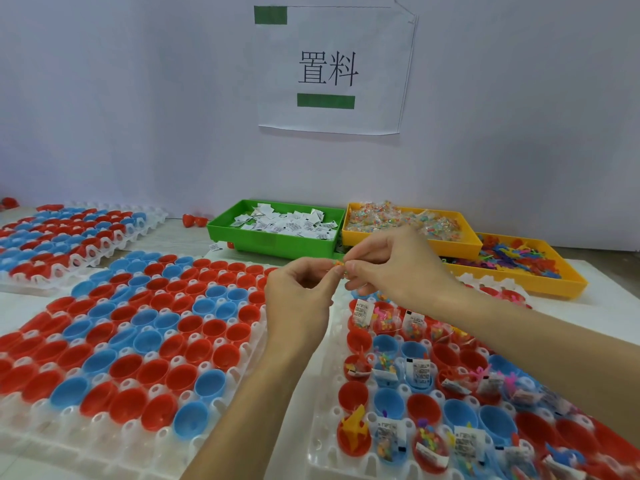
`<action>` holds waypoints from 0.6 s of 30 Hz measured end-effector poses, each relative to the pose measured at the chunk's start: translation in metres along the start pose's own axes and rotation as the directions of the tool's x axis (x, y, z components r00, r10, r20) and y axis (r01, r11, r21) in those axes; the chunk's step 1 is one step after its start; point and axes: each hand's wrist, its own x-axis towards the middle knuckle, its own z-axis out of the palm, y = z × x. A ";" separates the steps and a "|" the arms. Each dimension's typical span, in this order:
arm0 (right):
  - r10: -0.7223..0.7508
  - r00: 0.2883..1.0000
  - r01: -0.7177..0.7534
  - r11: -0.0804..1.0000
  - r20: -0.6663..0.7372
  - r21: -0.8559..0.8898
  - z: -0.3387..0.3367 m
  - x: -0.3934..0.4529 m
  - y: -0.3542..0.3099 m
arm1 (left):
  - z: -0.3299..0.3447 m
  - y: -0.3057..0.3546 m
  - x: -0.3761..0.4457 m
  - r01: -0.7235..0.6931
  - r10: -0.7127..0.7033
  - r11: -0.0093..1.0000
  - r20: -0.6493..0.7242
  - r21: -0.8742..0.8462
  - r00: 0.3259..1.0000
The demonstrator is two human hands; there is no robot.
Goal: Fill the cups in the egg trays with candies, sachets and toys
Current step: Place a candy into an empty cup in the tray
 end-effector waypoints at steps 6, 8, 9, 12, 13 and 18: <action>-0.019 1.000 0.019 0.997 -0.001 -0.080 0.011 -0.006 0.001 | -0.001 -0.001 0.001 0.006 0.000 0.998 -0.106 0.063 0.994; -0.041 0.999 0.041 0.995 0.005 -0.091 0.015 -0.008 0.000 | -0.002 -0.001 -0.001 -0.039 0.054 0.993 -0.139 0.109 0.989; -0.051 0.999 0.051 0.994 0.001 -0.095 0.017 -0.009 -0.001 | -0.001 0.000 -0.002 -0.074 0.096 0.987 -0.149 0.145 0.984; -0.096 0.995 0.092 0.989 -0.028 -0.117 0.022 -0.013 -0.007 | 0.000 0.003 -0.008 -0.181 0.227 0.954 -0.184 0.238 0.956; -0.114 0.993 0.109 0.987 -0.037 -0.122 0.023 -0.014 -0.008 | 0.000 0.003 -0.009 -0.205 0.258 0.945 -0.195 0.255 0.946; -0.161 0.982 0.147 0.980 -0.096 -0.137 0.028 -0.018 -0.013 | 0.002 0.001 -0.009 -0.282 0.353 0.903 -0.185 0.325 0.917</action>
